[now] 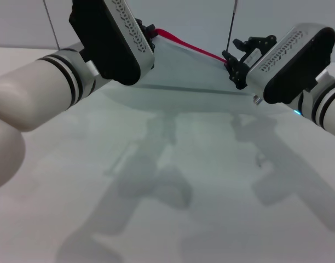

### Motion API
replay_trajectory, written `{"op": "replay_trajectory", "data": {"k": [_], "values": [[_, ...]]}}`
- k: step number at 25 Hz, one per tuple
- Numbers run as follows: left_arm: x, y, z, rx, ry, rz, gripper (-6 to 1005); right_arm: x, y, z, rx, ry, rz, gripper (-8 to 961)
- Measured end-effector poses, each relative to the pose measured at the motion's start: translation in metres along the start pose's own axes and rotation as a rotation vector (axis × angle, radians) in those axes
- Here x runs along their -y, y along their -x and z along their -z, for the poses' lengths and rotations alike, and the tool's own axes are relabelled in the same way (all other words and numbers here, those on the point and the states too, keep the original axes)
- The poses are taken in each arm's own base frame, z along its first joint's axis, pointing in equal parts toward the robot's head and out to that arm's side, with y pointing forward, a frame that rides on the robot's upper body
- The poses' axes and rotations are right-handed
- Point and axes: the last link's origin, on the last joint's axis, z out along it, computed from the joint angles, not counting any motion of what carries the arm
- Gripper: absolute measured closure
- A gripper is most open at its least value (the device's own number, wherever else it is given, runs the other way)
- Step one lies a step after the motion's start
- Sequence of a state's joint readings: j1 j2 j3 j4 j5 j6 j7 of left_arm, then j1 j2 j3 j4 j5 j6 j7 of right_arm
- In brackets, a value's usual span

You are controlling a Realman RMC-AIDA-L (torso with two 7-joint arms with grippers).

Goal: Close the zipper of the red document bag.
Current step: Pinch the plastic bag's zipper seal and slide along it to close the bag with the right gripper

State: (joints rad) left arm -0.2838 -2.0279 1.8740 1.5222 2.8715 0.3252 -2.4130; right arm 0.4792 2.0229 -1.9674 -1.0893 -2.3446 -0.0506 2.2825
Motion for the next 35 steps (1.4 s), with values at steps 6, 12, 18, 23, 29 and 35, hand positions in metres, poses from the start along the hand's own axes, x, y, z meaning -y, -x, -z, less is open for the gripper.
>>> {"op": "replay_trajectory", "data": {"k": [6,12,18,23,29,35], "values": [[0.001,-0.002,-0.001,-0.005,-0.001,-0.001,948,-0.002,-0.001,0.000,-0.004,0.005,0.015,682],[0.002,-0.002,-0.001,-0.005,-0.004,-0.001,948,-0.008,0.002,0.002,0.007,0.019,0.033,691],[0.002,-0.002,-0.001,-0.005,-0.004,-0.001,948,-0.009,0.003,0.007,0.017,0.014,0.026,694],[0.003,-0.001,-0.001,-0.003,-0.009,0.001,947,-0.009,0.007,0.012,0.035,0.004,0.043,695],[0.004,-0.001,-0.001,-0.003,-0.012,0.002,947,-0.011,0.005,0.013,0.027,0.014,0.057,696],[0.005,-0.001,-0.001,-0.003,-0.013,0.002,946,-0.011,0.005,0.014,0.027,0.016,0.055,697]]}}
